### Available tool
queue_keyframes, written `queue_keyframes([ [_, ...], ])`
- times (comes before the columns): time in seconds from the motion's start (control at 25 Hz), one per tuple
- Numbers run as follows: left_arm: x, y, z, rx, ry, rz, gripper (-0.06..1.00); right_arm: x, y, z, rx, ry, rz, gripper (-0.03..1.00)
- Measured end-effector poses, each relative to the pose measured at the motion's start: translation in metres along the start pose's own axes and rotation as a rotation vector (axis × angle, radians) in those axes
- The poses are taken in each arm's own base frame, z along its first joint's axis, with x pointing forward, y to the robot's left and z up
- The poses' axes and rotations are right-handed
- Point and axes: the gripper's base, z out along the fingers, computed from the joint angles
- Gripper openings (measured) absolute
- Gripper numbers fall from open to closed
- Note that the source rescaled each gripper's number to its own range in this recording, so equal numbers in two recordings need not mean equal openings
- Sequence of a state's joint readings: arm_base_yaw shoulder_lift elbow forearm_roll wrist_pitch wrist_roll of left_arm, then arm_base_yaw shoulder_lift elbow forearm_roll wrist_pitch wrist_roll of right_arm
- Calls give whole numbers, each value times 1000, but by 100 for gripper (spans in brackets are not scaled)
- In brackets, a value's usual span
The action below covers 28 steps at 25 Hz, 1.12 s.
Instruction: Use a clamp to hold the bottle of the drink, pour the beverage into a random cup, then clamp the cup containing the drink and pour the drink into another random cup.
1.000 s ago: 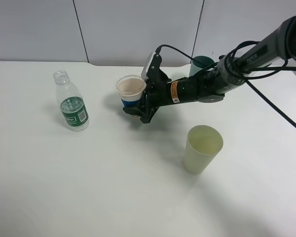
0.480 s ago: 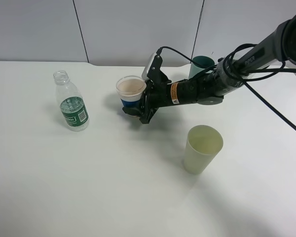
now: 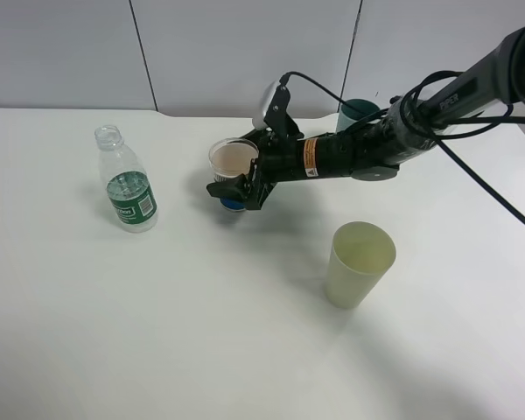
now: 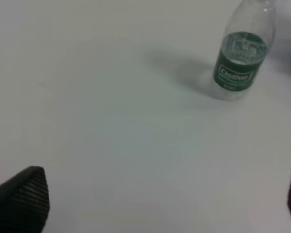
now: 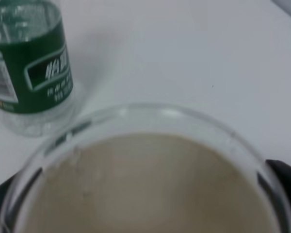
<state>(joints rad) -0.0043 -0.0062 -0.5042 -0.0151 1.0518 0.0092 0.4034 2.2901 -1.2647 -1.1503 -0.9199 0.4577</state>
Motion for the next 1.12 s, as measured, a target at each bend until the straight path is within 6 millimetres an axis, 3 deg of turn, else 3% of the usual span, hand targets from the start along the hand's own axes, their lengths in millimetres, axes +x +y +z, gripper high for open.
queue_keyframes([
  [0.2,0,0,0,0,0,0,100,-27,-4,-8,14,-35,25,70],
  [0.28,0,0,0,0,0,0,100,-55,-9,-18,45,-52,35,70],
  [0.56,0,0,0,0,1,0,100,-108,-24,-50,249,21,67,70],
  [1.12,0,0,0,0,1,0,100,-175,-41,-128,771,164,198,70],
])
